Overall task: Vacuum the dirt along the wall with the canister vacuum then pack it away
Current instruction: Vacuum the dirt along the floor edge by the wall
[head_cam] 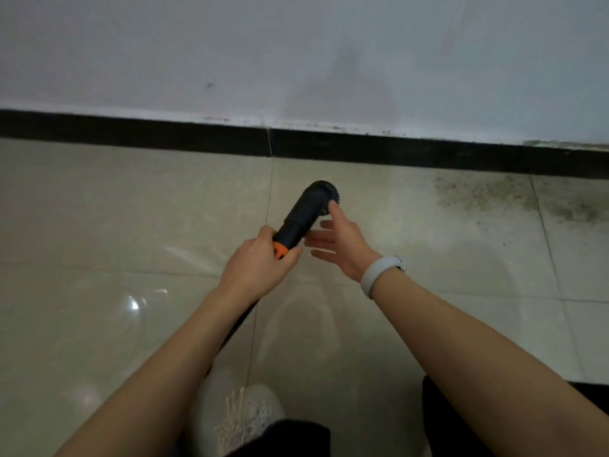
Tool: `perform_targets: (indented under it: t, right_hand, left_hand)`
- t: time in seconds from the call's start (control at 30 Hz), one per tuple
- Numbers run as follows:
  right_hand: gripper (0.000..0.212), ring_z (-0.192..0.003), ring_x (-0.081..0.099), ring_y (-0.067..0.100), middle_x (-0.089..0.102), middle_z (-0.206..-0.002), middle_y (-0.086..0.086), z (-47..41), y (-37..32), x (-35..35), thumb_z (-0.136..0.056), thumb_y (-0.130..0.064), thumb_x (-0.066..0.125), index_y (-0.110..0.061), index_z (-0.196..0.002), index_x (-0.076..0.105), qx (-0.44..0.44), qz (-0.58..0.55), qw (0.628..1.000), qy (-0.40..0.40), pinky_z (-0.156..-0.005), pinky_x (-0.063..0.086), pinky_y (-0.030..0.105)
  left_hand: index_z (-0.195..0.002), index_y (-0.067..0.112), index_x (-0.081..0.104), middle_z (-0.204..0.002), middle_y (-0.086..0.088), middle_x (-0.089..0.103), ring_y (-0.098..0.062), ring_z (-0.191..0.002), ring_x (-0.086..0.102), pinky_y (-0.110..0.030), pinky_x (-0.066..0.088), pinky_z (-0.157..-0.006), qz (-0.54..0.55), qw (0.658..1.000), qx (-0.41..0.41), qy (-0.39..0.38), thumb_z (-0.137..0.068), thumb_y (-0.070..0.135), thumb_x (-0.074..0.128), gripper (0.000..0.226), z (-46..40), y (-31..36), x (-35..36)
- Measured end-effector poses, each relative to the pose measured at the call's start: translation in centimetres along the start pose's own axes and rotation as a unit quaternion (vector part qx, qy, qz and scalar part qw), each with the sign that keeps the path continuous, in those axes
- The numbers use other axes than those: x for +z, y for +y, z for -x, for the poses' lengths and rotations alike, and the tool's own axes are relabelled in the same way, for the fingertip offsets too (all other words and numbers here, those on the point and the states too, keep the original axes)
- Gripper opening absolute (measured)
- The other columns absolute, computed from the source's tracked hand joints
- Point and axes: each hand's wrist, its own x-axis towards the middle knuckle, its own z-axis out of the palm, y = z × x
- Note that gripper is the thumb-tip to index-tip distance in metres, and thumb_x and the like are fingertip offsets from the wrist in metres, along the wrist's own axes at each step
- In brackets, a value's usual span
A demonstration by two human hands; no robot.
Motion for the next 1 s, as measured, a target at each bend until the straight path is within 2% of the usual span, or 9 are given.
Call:
perform_targets:
  t: [0.1,0.2,0.3,0.5,0.6,0.7,0.8,0.9,1.0]
  right_hand:
    - [0.042,-0.086,0.062,0.028,0.059,-0.100,0.014,-0.9,-5.0,0.3,-0.093,-0.032,0.056,-0.009,-0.126,0.041,0.015,-0.116,0.993,-0.017,-0.060,0.052,0.038]
    - [0.040,-0.082,0.059,0.031,0.053,-0.100,0.016,-1.5,-7.5,-1.1,-0.093,-0.025,0.055,-0.013,-0.126,0.035,0.034,-0.088,0.995,0.013,-0.055,0.050,0.042]
    - [0.033,-0.076,0.059,0.029,0.054,-0.095,0.016,-2.1,-8.1,-3.6,-0.095,-0.025,0.051,-0.013,-0.122,0.035,0.054,-0.078,0.995,0.035,-0.053,0.047,0.040]
    - [0.023,-0.075,0.057,0.029,0.054,-0.091,0.015,-2.6,-10.2,-11.0,-0.096,-0.023,0.048,-0.009,-0.111,0.039,0.032,-0.123,0.987,0.103,-0.056,0.047,0.041]
    - [0.025,-0.078,0.055,0.029,0.053,-0.092,0.014,-3.1,-11.3,-14.3,-0.096,-0.026,0.048,-0.009,-0.113,0.040,0.016,-0.137,0.980,0.141,-0.068,0.048,0.042]
    - [0.029,-0.086,0.056,0.029,0.054,-0.099,0.014,-4.1,-12.0,-17.0,-0.095,-0.027,0.048,-0.011,-0.118,0.042,-0.015,-0.156,0.972,0.176,-0.068,0.049,0.042]
    - [0.041,-0.095,0.057,0.032,0.054,-0.110,0.016,-5.3,-11.3,-19.8,-0.095,-0.029,0.051,-0.009,-0.129,0.042,-0.034,-0.196,0.961,0.194,-0.078,0.050,0.043]
    - [0.034,-0.067,0.056,0.024,0.053,-0.085,0.012,-6.4,-9.4,-20.7,-0.094,-0.026,0.055,-0.007,-0.121,0.046,-0.012,-0.254,0.952,0.171,-0.060,0.051,0.034]
    - [0.020,-0.056,0.052,0.020,0.047,-0.072,0.008,-7.4,-7.6,-19.1,-0.093,-0.019,0.056,-0.006,-0.103,0.045,0.021,-0.290,0.948,0.127,-0.051,0.049,0.030]
  left_hand:
    - [-0.101,0.019,0.045,-0.077,0.003,0.056,-0.019,-0.071,0.058,-0.031,0.043,-0.058,0.027,0.998,0.026,-0.040,-0.084,0.054,0.054,0.040,-1.6,2.9,-0.4]
    - [-0.106,0.021,0.048,-0.078,0.005,0.058,-0.011,-0.066,0.058,-0.025,0.044,-0.055,0.109,0.989,0.031,-0.097,-0.087,0.047,0.056,0.033,-2.5,4.7,-0.4]
    - [-0.101,0.021,0.048,-0.080,-0.002,0.061,-0.014,-0.056,0.063,-0.025,0.052,-0.053,0.217,0.956,0.016,-0.197,-0.089,0.039,0.058,0.023,-2.5,5.3,0.3]
    - [-0.095,0.022,0.046,-0.079,-0.002,0.061,-0.009,-0.057,0.063,-0.023,0.051,-0.057,0.186,0.928,0.069,-0.315,-0.092,0.041,0.053,0.020,-3.6,7.3,2.3]
    - [-0.096,0.026,0.043,-0.079,0.001,0.059,-0.004,-0.054,0.059,-0.018,0.049,-0.054,0.116,0.939,0.103,-0.308,-0.092,0.046,0.050,0.022,-5.1,9.6,3.3]
    - [-0.101,0.022,0.040,-0.079,0.000,0.056,-0.009,-0.057,0.057,-0.023,0.048,-0.055,0.067,0.943,0.122,-0.301,-0.092,0.049,0.048,0.030,-6.6,12.5,4.6]
    - [-0.096,0.021,0.035,-0.075,0.004,0.050,-0.009,-0.059,0.051,-0.025,0.039,-0.051,-0.019,0.949,0.166,-0.268,-0.092,0.050,0.047,0.032,-7.3,15.0,6.8]
    - [-0.097,0.019,0.032,-0.079,0.003,0.049,-0.018,-0.065,0.050,-0.030,0.033,-0.054,-0.127,0.950,0.190,-0.212,-0.093,0.053,0.042,0.036,-6.9,15.8,9.6]
    - [-0.114,0.017,0.038,-0.100,-0.002,0.059,-0.023,-0.083,0.061,-0.031,0.041,-0.065,-0.208,0.953,0.161,-0.150,-0.093,0.057,0.037,0.045,-5.9,14.4,11.7]
